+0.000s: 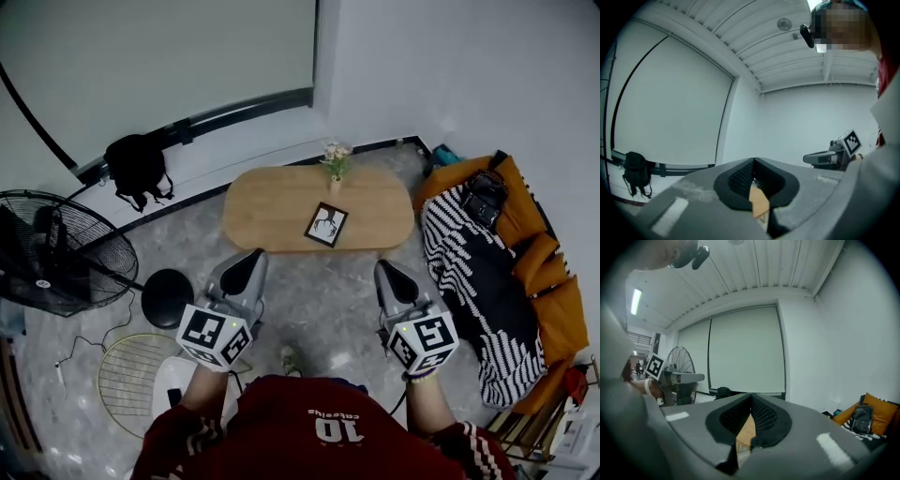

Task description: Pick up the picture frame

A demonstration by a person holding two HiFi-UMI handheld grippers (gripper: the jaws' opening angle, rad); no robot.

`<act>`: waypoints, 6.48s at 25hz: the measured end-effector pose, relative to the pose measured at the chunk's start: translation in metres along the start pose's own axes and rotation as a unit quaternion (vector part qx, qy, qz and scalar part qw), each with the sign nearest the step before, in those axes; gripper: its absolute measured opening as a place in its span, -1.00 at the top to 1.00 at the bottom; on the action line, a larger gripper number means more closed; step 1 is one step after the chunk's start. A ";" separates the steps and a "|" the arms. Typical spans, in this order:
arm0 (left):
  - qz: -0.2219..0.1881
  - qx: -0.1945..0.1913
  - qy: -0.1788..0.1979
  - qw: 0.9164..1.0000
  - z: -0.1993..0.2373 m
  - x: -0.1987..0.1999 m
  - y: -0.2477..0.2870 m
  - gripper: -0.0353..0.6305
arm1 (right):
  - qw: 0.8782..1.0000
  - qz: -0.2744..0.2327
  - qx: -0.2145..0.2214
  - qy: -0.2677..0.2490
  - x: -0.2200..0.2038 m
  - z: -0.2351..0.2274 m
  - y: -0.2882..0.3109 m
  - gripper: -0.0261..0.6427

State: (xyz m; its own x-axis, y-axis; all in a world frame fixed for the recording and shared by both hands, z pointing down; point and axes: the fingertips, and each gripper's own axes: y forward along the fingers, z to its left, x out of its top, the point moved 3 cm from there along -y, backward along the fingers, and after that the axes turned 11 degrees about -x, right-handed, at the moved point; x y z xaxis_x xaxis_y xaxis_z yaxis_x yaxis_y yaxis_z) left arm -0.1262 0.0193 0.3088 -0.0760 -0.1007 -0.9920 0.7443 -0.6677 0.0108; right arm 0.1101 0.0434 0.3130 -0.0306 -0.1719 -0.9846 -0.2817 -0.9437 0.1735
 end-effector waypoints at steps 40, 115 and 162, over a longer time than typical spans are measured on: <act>0.022 -0.012 -0.008 1.000 0.139 -0.011 0.072 0.88 | 0.999 -0.032 -0.007 -0.011 0.016 -0.015 0.179 0.89; 0.118 0.029 -0.046 0.992 0.256 -0.270 0.178 0.88 | 0.902 0.346 0.179 -0.187 -0.597 -0.051 0.470 0.63; 0.094 0.046 -0.043 0.994 0.239 -0.102 0.163 0.88 | 0.912 0.331 0.136 -0.202 -0.377 -0.074 0.406 0.72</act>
State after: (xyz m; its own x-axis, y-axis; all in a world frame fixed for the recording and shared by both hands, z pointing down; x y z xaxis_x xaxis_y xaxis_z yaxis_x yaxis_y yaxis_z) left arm -0.1557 -0.2552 0.4418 -0.0007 -0.2899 -0.9571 0.6870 -0.6956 0.2102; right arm 0.0785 -0.2960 0.7561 -0.6154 -0.5077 -0.6029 -0.2996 -0.5568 0.7747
